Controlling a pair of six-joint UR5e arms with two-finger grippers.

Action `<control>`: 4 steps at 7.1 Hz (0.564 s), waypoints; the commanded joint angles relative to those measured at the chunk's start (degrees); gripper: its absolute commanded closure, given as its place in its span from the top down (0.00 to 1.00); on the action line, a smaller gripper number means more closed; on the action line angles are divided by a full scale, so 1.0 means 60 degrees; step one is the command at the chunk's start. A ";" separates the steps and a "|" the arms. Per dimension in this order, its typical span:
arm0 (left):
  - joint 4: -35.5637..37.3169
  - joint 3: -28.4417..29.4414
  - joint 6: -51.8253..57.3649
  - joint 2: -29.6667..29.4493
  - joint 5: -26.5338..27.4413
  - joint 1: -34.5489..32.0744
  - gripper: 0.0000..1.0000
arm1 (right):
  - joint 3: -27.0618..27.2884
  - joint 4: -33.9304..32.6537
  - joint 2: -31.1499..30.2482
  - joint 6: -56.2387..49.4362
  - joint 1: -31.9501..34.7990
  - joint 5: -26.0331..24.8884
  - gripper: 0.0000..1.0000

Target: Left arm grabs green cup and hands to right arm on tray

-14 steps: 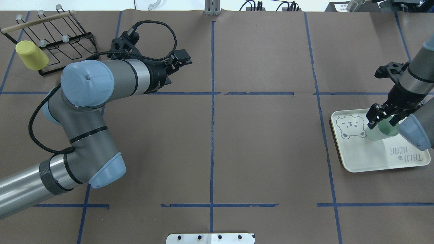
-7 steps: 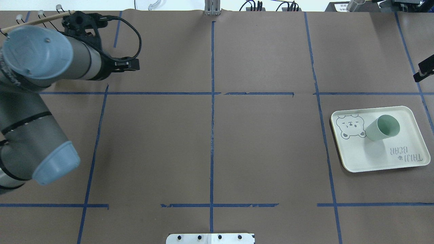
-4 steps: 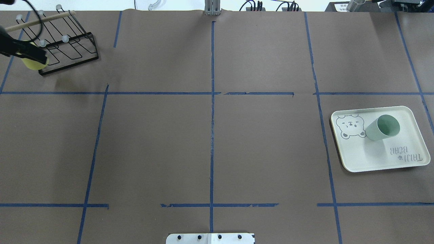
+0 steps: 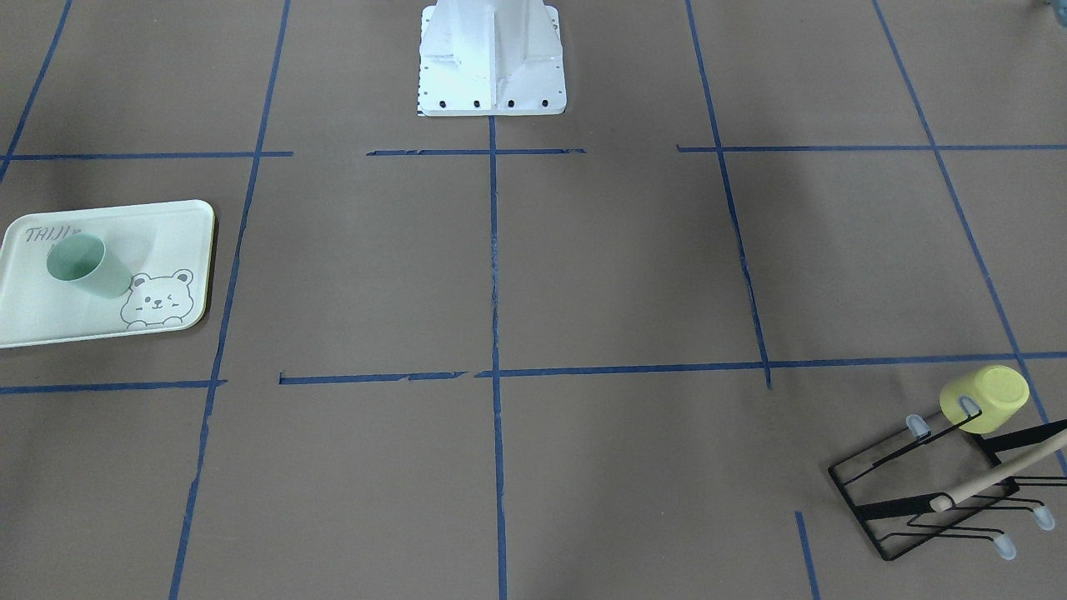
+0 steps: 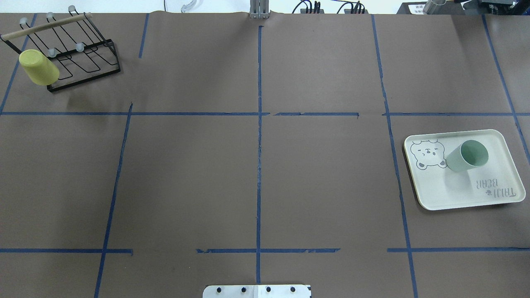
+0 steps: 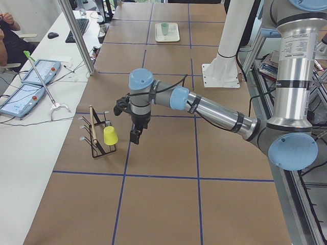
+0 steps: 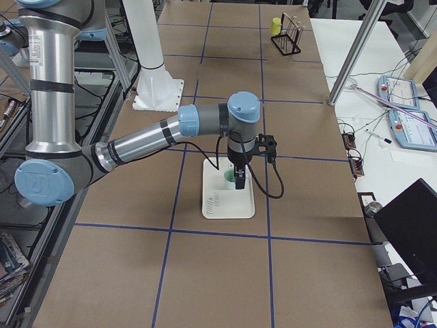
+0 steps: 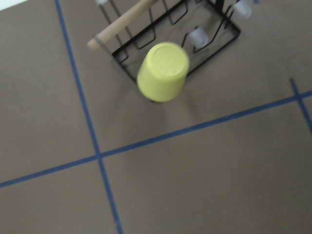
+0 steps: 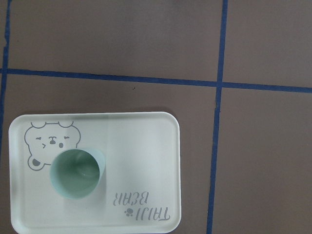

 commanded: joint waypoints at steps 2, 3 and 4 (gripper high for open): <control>0.0719 0.0211 0.0791 0.1280 -0.0918 -0.0406 1.00 | 0.0028 0.0058 -0.0458 -0.0250 -0.0001 -0.0095 1.00; 0.0748 0.0284 0.0747 0.1282 -0.0890 -0.0406 1.00 | 0.0043 0.0058 -0.0560 -0.0266 -0.0001 -0.0095 1.00; 0.0763 0.0140 0.0660 0.1297 -0.0904 -0.0406 1.00 | 0.0043 0.0058 -0.0721 -0.0281 -0.0001 -0.0066 1.00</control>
